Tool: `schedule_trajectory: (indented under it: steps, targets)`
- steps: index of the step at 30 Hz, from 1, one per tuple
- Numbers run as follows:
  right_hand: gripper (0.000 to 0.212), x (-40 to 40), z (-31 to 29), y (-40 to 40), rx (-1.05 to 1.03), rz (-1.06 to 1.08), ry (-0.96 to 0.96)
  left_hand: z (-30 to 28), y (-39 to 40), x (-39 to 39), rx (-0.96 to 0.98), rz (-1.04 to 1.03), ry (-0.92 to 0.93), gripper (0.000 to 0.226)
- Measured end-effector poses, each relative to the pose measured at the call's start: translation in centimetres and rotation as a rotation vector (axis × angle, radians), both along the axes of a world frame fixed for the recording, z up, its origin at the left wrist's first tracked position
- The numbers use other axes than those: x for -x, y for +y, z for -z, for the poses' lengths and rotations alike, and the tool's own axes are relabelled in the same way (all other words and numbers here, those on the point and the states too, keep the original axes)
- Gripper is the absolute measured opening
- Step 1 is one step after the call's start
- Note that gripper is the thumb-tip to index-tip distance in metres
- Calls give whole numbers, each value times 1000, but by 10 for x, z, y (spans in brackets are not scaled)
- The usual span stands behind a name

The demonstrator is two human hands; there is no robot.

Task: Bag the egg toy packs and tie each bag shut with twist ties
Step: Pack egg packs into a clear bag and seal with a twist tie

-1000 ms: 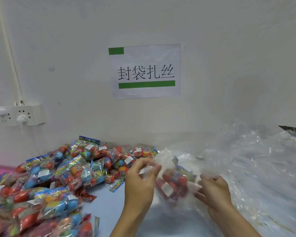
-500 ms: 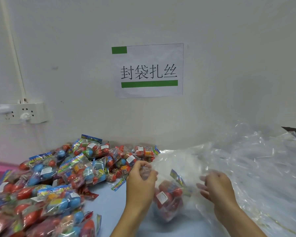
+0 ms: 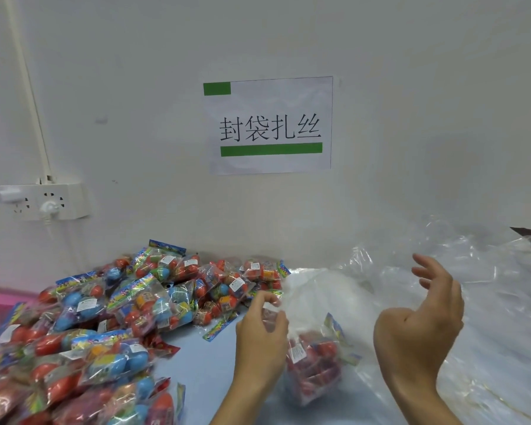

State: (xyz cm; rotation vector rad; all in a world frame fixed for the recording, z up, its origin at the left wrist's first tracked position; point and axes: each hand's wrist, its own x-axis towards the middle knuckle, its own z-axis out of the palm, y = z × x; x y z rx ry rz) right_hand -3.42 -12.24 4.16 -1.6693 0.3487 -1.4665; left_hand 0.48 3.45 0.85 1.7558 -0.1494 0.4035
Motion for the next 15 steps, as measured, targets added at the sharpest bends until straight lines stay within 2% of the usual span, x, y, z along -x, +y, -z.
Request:
schedule_trajectory:
  steps: [3,5,8,11,13,15]
  targets:
    - [76,3,-1,-1,77,0,-74,0,4,-1,46,-46,10,16]
    - [68,5,-2,1,208,-1,-129,1,2,-1,41,-15,8,12]
    - [52,4,1,13,482,-203,-117,2,-5,2,19,124,36,9]
    - [47,0,12,24,676,-465,166,-2,-5,5,140,211,93,23]
    - [48,-3,18,26,744,-547,456,-4,0,3,180,131,92,35]
    - [53,-7,24,23,770,-553,640,-6,2,0,129,-4,47,27]
